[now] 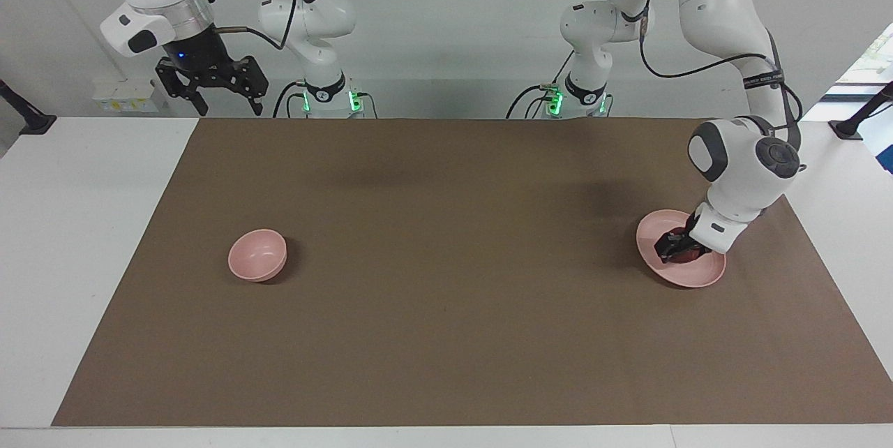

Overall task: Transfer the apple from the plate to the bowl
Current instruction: 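Lift the apple with the left gripper while the right gripper moves forward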

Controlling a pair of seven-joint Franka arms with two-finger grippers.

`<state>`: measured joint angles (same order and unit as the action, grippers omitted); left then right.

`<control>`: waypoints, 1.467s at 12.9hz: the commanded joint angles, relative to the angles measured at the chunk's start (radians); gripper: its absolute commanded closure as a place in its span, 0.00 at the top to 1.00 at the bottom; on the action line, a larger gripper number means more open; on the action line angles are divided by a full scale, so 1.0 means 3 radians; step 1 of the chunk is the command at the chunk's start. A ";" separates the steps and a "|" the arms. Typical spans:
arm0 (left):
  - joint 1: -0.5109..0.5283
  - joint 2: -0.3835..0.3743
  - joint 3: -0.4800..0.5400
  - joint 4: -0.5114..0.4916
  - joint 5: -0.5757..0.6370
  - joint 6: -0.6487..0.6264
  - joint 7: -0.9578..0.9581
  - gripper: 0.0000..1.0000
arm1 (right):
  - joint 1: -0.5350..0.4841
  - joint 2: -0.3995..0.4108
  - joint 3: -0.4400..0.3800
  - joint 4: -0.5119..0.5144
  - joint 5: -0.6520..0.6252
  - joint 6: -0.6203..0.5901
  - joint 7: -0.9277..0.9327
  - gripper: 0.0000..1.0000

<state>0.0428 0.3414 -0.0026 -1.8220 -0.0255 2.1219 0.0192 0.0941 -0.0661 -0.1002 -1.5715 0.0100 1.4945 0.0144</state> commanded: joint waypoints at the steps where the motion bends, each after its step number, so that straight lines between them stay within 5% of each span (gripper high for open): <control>1: -0.0046 -0.0023 0.0050 0.0269 0.0044 -0.0532 -0.0084 0.00 | -0.0053 -0.0086 0.0022 -0.0100 0.0048 0.0009 -0.0074 1.00; 7: -0.0096 -0.0054 -0.0007 0.0790 0.0008 -0.1656 -0.0391 0.00 | -0.0318 -0.0214 0.0017 -0.0391 0.0609 0.0045 -0.0079 1.00; 12: -0.0454 -0.0033 -0.0027 0.0929 -0.0053 -0.1955 -0.0452 0.00 | -0.0452 -0.0393 0.0022 -0.1105 0.1550 0.0462 -0.0063 1.00; 19: -0.0547 0.0007 -0.0032 0.0929 -0.1579 -0.1838 -0.2388 0.00 | -0.0416 -0.0403 0.0027 -0.1491 0.2496 0.0771 0.0064 1.00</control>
<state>-0.1088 0.3294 -0.0226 -1.5696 -0.4018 1.5579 -0.5811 -0.0271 -0.1493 -0.0946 -1.9791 0.6956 1.7039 0.0167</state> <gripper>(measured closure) 0.300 0.000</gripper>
